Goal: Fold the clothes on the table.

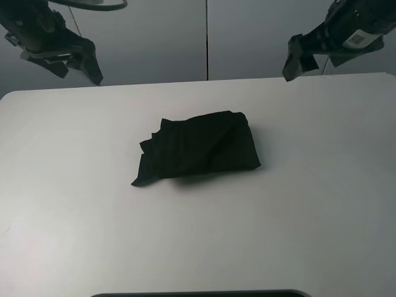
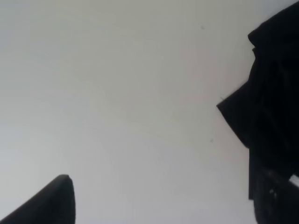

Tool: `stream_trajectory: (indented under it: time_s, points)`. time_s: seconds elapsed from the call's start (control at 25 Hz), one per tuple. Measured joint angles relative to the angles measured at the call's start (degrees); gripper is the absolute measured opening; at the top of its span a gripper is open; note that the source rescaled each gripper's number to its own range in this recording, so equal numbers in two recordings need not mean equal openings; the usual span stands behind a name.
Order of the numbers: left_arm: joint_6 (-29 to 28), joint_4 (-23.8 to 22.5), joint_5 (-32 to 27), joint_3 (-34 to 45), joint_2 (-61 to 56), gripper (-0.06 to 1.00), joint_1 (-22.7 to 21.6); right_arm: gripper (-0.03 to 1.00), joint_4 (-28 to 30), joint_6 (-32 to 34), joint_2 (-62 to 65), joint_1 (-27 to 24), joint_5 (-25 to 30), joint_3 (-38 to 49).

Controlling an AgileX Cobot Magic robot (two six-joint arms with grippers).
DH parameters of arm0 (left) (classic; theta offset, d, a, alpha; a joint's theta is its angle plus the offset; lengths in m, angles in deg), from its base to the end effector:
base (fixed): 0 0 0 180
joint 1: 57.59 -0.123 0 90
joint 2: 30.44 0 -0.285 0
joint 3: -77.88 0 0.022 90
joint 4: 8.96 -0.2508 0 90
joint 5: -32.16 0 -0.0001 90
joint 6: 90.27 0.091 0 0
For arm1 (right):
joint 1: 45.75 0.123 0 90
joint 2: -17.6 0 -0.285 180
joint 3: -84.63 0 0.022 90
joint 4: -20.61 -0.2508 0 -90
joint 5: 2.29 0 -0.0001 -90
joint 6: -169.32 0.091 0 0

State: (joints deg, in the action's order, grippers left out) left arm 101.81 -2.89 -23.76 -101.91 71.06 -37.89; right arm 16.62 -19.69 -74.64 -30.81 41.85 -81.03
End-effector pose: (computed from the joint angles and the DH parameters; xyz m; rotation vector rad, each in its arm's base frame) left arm 0.3188 -0.1226 0.2891 0.6981 2.6638 -0.1729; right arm 0.2909 0.0822 0.2780 -0.4980 2.5846 0.1165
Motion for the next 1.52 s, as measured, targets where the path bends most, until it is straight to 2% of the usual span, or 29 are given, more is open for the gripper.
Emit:
stream_trajectory:
  time_s: [0.28,0.6,0.76,1.0,1.36,1.52]
  points:
    - [0.0,-0.02,1.78,15.51,-24.82,0.99,-5.02,1.0,-0.1,0.0,17.45,0.0,2.25,11.87]
    - [0.0,0.11,-0.29,25.63,-47.28,1.0,-5.26,1.0,-5.54,-0.26,34.77,0.0,7.5,18.63]
    - [-0.12,0.11,-3.21,30.69,-55.53,1.0,-5.26,1.0,-5.8,-0.26,41.75,0.0,9.78,21.36]
    - [-1.54,0.11,-4.38,39.85,-69.24,1.0,-5.26,1.0,-5.93,-0.72,51.86,0.0,10.49,25.47]
    - [-4.63,0.32,-7.26,46.52,-90.03,1.0,-5.26,1.0,-5.93,-1.05,67.3,0.0,10.49,32.53]
    - [-6.6,0.32,-7.36,46.62,-93.32,1.0,-5.26,1.0,-5.93,-1.05,72.92,0.0,10.35,32.9]
